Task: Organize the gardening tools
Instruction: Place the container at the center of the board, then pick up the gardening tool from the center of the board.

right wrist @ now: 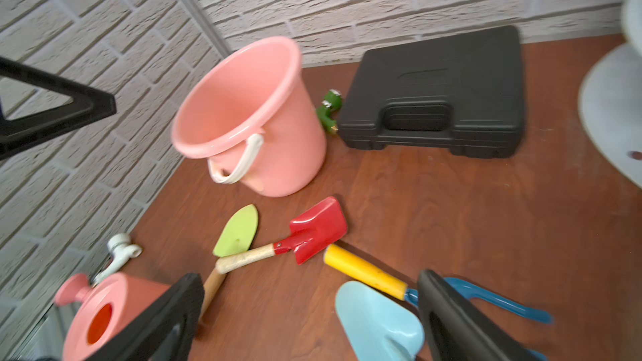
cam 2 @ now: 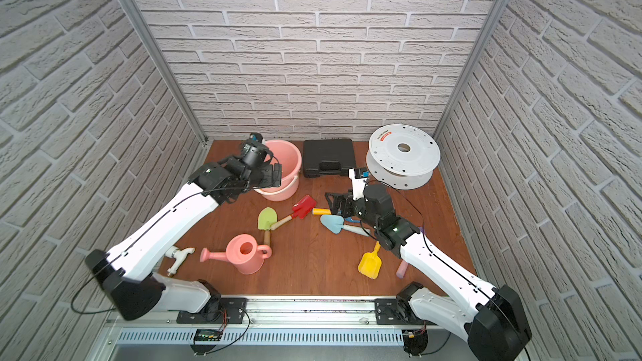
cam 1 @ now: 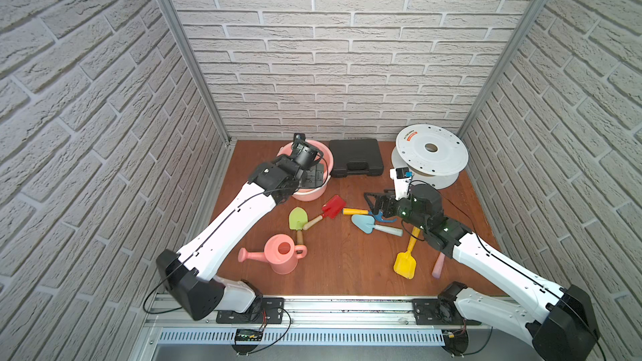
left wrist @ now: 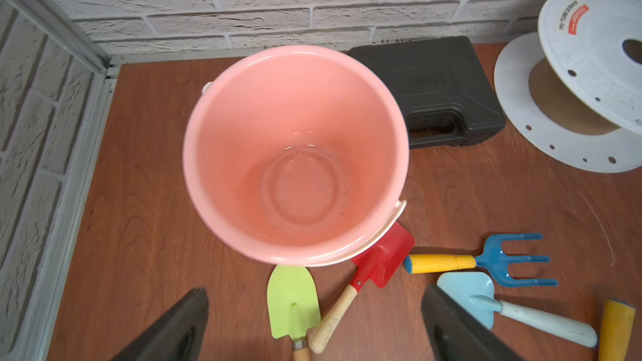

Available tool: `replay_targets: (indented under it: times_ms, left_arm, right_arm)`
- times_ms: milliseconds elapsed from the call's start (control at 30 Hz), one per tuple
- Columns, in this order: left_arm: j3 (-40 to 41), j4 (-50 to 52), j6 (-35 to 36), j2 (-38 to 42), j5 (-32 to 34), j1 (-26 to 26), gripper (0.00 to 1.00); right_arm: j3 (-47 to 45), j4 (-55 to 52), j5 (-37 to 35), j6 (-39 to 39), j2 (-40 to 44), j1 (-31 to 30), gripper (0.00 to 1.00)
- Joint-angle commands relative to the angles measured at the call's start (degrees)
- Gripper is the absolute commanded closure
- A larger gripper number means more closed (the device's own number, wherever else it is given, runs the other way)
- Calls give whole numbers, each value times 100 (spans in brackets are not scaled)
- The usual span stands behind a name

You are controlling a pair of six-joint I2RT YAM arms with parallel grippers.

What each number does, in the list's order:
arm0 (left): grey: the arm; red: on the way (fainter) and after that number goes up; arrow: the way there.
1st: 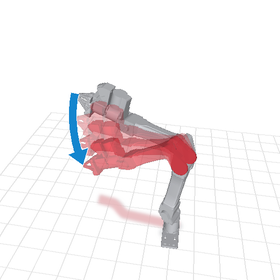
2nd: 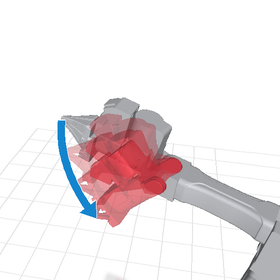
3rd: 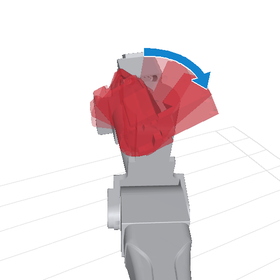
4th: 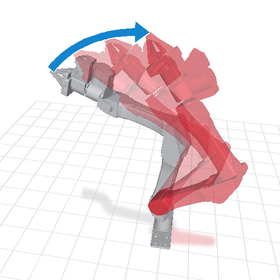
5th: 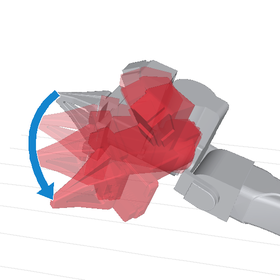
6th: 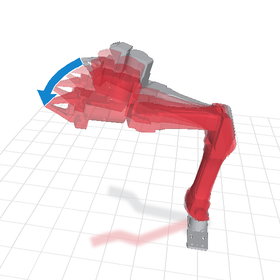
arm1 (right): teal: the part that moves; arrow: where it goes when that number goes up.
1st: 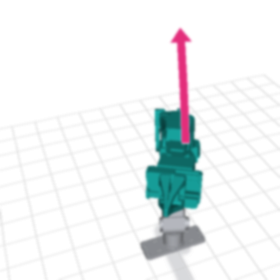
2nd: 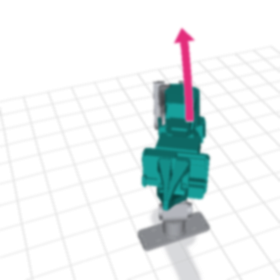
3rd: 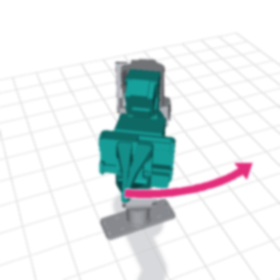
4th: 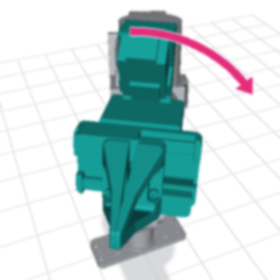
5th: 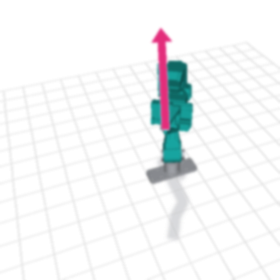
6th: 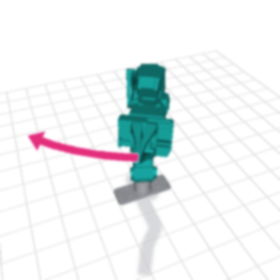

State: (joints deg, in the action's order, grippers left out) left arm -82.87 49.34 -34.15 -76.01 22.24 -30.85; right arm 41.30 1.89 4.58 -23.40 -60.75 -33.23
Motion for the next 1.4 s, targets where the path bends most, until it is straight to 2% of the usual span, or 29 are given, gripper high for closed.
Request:
replay_targets:
  times_ms: [0,200,433,500,600,867,1033,1167,1367]
  left_arm:
    - [506,-2,-431,496,299,60,2]
    - [1239,226,-478,1329,98,449,2]
    - [1938,23,-322,2159,-397,1137,2]
    - [2058,-7,-214,2336,-506,1322,2]
    - [2118,-25,-120,2474,-642,1440,2]
    - [2114,-39,22,2796,-732,1490,2]
    - [2187,-28,17,3005,-824,1493,2]
    - [2089,73,86,3121,-753,1501,2]
    - [1664,247,311,3426,-446,1502,2]
  right_arm:
    - [339,197,176,1062,-209,-717,1]
    - [838,-61,800,2264,-1027,-1762,2]
    - [1916,-543,1403,2684,-2686,-2497,26]
    - [2061,-522,1350,2770,-3018,-2642,30]
    - [2290,-556,1343,2881,-3416,-2733,32]
    - [2965,-879,1275,3034,-4307,-2815,41]
    - [3079,-843,1069,3027,-4523,-2838,78]
    - [3023,-604,995,2848,-4409,-2895,95]
    - [3248,27,345,1999,-4426,-2986,97]
